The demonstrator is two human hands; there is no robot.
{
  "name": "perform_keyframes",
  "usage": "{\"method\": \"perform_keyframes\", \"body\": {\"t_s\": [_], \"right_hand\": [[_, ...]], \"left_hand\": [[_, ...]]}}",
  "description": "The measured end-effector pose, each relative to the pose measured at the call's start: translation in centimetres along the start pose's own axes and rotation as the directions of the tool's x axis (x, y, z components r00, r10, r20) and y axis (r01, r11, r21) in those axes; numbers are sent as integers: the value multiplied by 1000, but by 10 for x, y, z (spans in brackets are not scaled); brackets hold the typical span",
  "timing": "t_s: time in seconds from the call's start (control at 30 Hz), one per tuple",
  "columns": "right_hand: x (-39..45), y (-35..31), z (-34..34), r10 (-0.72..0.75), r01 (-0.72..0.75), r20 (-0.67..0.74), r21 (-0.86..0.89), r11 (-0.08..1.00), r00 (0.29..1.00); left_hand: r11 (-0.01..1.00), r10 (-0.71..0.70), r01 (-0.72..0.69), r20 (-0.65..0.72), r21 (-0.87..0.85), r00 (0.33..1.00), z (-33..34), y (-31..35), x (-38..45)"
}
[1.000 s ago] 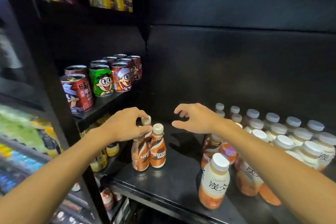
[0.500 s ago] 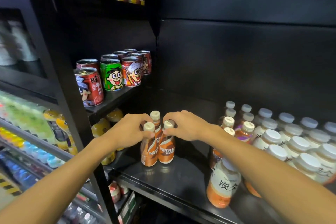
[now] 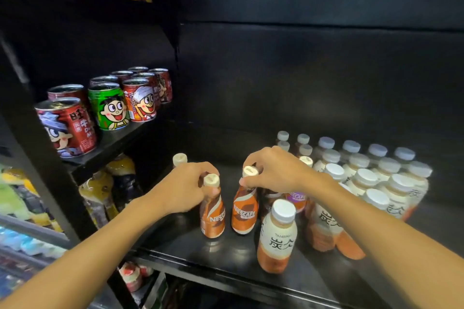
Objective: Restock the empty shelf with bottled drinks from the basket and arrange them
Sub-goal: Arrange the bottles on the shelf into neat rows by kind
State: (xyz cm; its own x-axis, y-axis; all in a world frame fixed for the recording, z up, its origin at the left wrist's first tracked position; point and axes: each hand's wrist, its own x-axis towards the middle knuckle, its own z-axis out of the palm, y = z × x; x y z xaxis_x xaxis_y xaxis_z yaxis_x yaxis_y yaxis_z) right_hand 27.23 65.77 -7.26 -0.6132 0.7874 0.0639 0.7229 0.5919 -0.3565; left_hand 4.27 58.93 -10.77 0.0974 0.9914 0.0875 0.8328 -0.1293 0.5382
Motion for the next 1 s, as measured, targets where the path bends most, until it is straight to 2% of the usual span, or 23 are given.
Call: {"method": "perform_keyframes", "body": {"t_s": [0.13,0.4,0.67,0.77,1.0], "right_hand": [[-22,18,-13,20,-20,-62,-6,1000,998],[-49,34,-25,27,-27,-91,9,1000,995],[-59,41,-40,20,-9,-152,67,998,988],[-58,41,-39,20,-9,-131,82,997,991],[-42,39,-19,-11,11,-76,-8,1000,997]], "left_hand": [[998,60,-60,25,-20,998,14,16,9],[989,145,-144,45,-32,988,35,43,22],[987,159,-157,48,-44,986,40,47,22],[984,173,-171,48,-40,984,41,50,24],[988,152,-153,-12,-26,988,43,47,29]]}}
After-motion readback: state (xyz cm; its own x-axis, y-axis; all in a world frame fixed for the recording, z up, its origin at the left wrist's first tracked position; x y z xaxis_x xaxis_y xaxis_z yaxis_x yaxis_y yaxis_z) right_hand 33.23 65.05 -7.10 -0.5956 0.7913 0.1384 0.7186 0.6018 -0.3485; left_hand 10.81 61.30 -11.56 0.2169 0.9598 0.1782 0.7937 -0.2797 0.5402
